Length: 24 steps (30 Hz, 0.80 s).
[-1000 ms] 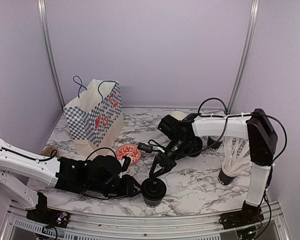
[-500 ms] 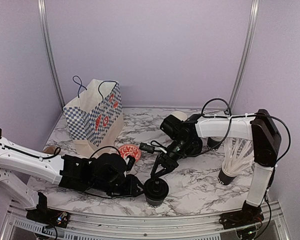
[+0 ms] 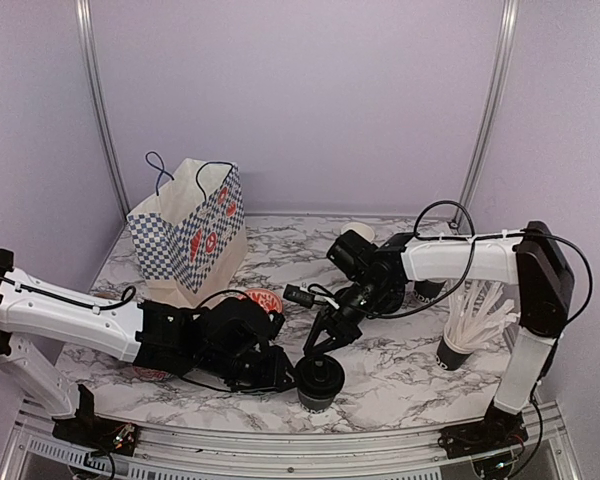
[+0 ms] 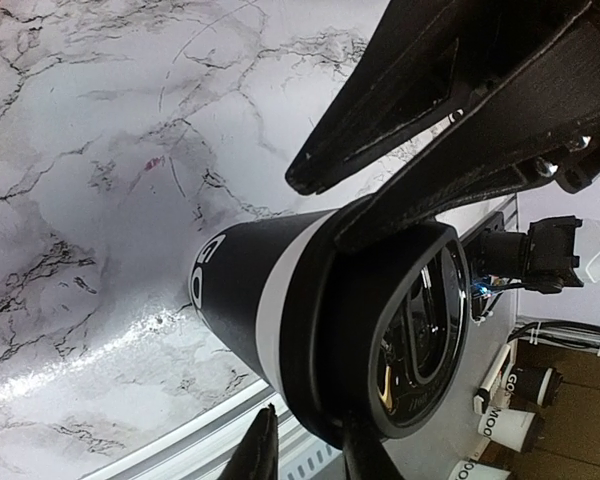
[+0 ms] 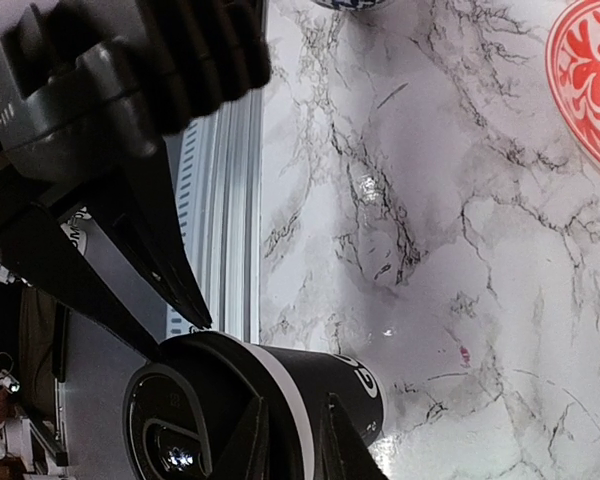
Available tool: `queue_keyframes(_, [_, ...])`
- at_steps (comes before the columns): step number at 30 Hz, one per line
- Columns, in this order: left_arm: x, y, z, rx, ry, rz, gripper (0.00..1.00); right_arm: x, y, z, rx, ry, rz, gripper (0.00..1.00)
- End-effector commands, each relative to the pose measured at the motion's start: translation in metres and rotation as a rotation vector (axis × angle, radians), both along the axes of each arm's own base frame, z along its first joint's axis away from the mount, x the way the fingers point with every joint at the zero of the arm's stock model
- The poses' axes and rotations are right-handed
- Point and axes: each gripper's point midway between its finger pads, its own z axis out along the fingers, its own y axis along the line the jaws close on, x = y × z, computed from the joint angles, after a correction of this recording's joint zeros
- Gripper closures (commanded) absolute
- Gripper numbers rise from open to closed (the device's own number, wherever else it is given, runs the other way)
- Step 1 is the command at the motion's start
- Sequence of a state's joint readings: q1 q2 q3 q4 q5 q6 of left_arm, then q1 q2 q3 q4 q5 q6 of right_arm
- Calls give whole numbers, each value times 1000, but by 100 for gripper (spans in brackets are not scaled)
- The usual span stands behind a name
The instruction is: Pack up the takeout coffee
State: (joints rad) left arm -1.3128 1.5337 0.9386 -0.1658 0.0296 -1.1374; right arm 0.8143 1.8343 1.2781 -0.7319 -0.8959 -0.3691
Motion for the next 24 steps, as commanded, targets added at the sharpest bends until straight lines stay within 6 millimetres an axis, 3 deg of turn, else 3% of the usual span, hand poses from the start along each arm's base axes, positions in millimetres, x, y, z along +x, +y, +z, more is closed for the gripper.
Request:
queue_keyframes(1, [-36, 113, -134, 558, 163, -53, 77, 8, -47, -100, -392, -140, -38, 84])
queue_keyframes(6, [-36, 122, -135, 671, 164, -73, 76, 8, -38, -81, -316, -158, -31, 84])
queue_keyframes(10, [-26, 106, -124, 630, 136, -39, 78, 10, -36, -69, -278, -180, -40, 82])
queue_keyframes(14, [-22, 101, -126, 666, 135, -37, 83, 7, -40, -69, -276, -173, -41, 82])
queue_keyframes(21, [-22, 135, -130, 885, 122, -38, 84, 7, -42, -67, -253, -190, -56, 82])
queue_keyframes(24, [-18, 147, -123, 978, 92, -42, 84, 5, -42, -70, -252, -183, -57, 82])
